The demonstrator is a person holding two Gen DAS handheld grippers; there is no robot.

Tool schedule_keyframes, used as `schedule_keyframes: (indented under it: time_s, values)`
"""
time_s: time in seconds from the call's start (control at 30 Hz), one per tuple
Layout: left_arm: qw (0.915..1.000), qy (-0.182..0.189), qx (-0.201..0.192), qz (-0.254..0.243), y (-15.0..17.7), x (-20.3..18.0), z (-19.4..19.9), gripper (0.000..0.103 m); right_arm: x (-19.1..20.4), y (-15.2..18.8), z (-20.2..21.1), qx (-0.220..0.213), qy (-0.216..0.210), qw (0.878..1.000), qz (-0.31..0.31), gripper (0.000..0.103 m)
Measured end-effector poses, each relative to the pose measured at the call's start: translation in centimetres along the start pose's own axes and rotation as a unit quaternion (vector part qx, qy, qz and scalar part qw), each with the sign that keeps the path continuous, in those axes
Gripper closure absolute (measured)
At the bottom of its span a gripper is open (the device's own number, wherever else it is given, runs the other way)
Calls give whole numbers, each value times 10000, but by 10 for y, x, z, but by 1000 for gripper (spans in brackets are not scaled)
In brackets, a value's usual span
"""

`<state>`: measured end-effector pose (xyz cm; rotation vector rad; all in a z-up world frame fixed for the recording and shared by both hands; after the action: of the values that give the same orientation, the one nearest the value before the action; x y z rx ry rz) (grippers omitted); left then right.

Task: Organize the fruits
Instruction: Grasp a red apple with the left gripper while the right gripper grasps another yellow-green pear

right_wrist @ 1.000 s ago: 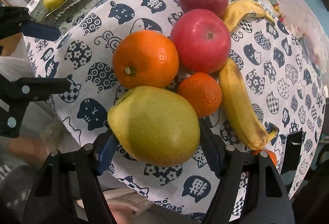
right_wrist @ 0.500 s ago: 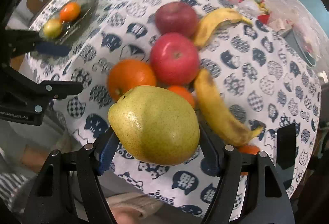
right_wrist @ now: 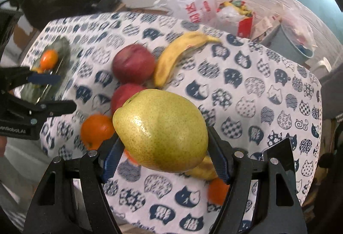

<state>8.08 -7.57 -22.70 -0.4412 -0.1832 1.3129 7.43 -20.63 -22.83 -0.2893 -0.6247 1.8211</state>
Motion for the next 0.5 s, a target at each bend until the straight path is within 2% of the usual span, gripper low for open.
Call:
schedule_keyframes:
  time_s: [0.23,0.5]
  values:
    - [9998,41,-72,204,-29,-6,-20,22,-27,-16,-16,-122,66,9994,-323,30]
    - [9993,49,61,376,-46,-13,-50,22,-42,-22,-30,-108,76,9990,-429,30]
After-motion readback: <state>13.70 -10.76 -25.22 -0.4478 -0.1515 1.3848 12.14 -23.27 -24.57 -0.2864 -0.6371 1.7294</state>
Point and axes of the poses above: each gripper's, at about its wrist camera, not at the fingertips, and z roughly against the way its jaws point, x to its left, y to its underside, the point moved 10 cm from there along -z, roughly the way its jaws point, and after that the axes turned 11 degrees about -x, right-handed, at the moved point
